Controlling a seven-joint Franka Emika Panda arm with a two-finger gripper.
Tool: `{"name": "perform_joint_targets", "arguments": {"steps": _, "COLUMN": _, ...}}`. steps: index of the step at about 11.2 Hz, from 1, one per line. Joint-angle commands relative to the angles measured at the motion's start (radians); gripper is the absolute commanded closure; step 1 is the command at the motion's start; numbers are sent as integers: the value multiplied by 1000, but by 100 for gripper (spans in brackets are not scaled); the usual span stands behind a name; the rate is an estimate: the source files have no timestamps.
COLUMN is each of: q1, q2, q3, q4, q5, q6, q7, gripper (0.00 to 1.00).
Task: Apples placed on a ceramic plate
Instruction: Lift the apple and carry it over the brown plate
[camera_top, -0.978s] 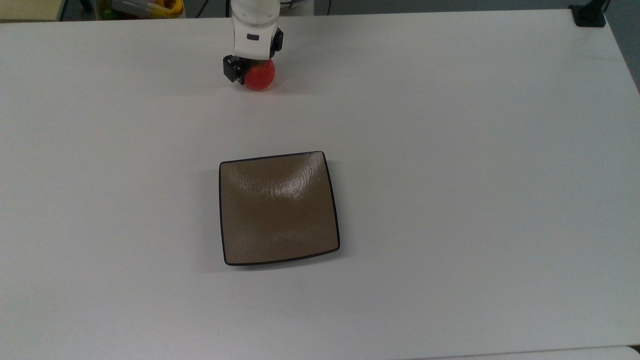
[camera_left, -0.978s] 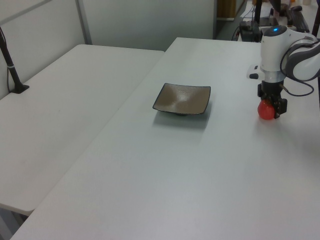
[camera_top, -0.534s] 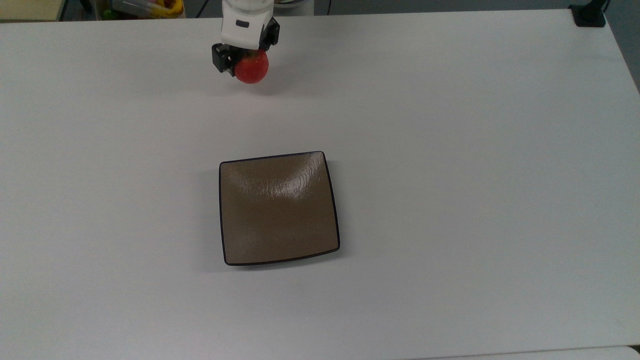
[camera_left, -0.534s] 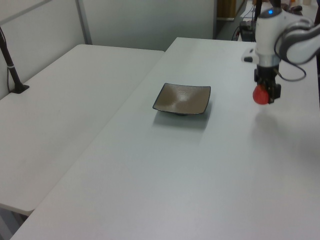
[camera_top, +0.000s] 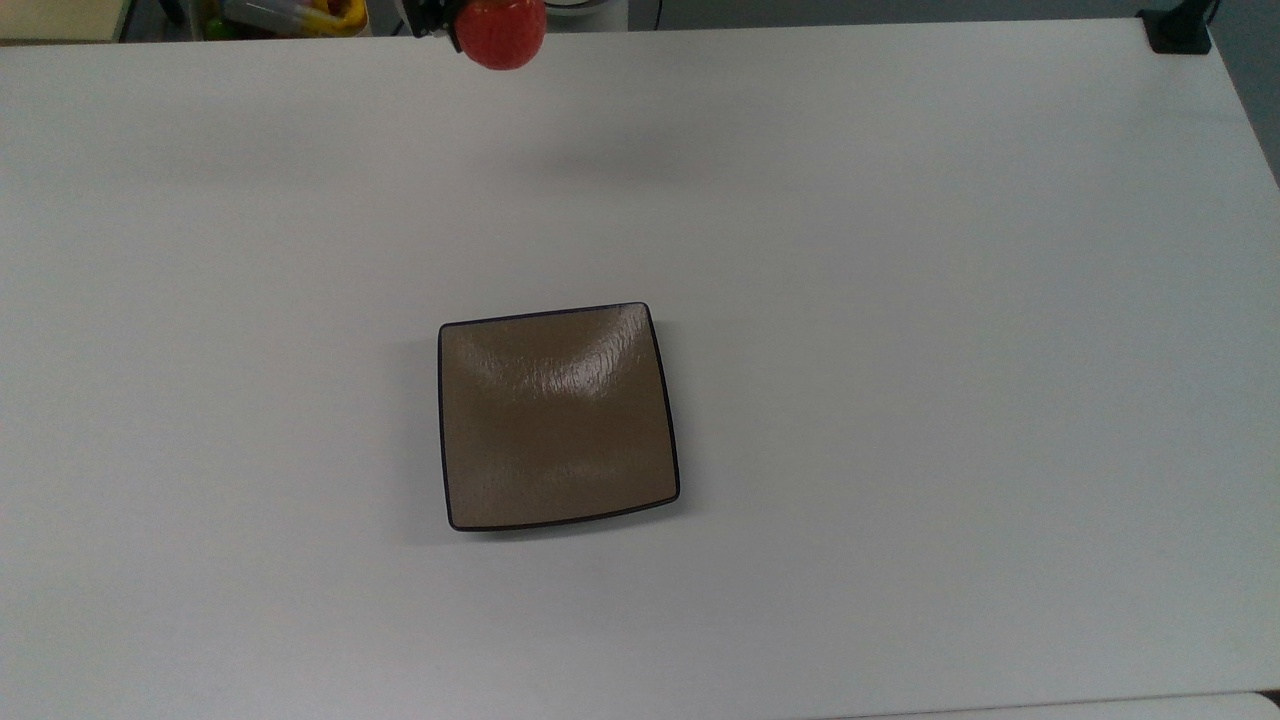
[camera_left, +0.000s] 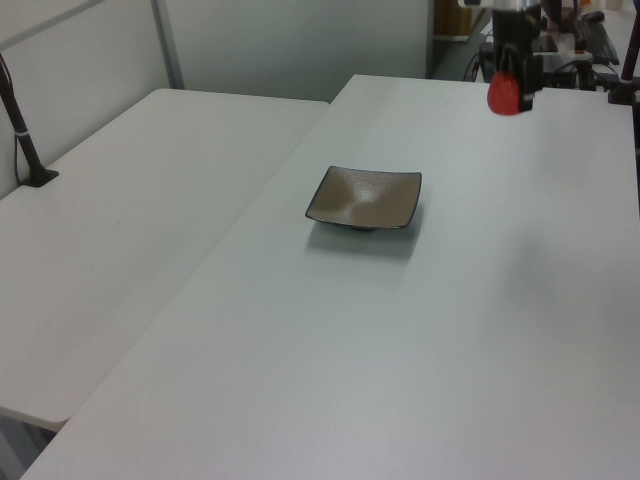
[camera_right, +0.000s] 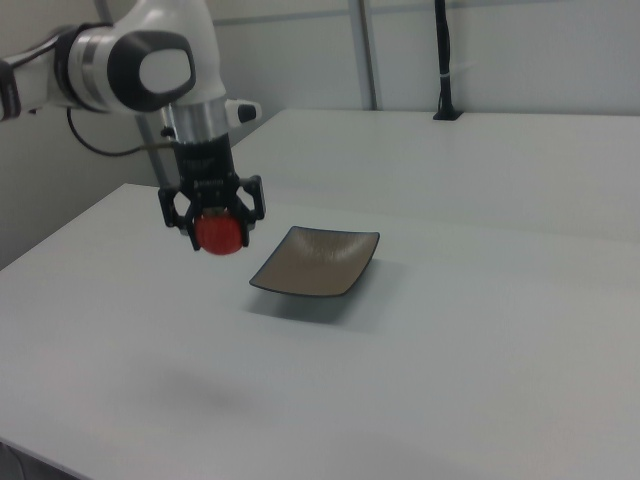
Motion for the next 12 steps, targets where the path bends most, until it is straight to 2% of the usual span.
{"name": "perform_joint_targets", "arguments": {"steps": 1, "q1": 17, "q2": 109, "q3": -5, "q4": 150, "q5": 19, "q6": -59, "q7": 73, "gripper": 94}}
{"name": "perform_joint_targets", "arguments": {"steps": 4, "q1": 70, "q2": 305, "q3": -16, "q4": 346, "q5": 13, "q6": -41, "q7": 210, "gripper": 93}}
{"name": "perform_joint_targets", "arguments": {"steps": 5, "q1": 85, "q2": 399, "q3": -22, "q4": 430, "q5": 13, "q6": 38, "q7": 275, "gripper": 88}}
{"name": "perform_joint_targets", "arguments": {"steps": 9, "q1": 120, "q2": 581, "q3": -24, "q4": 443, "q5": -7, "q6": 362, "q7": 394, "gripper": 88}}
{"name": "perform_joint_targets", "arguments": {"steps": 12, "q1": 122, "q2": 668, "q3": -24, "q4": 443, "q5": -21, "q6": 477, "q7": 396, "gripper": 88}}
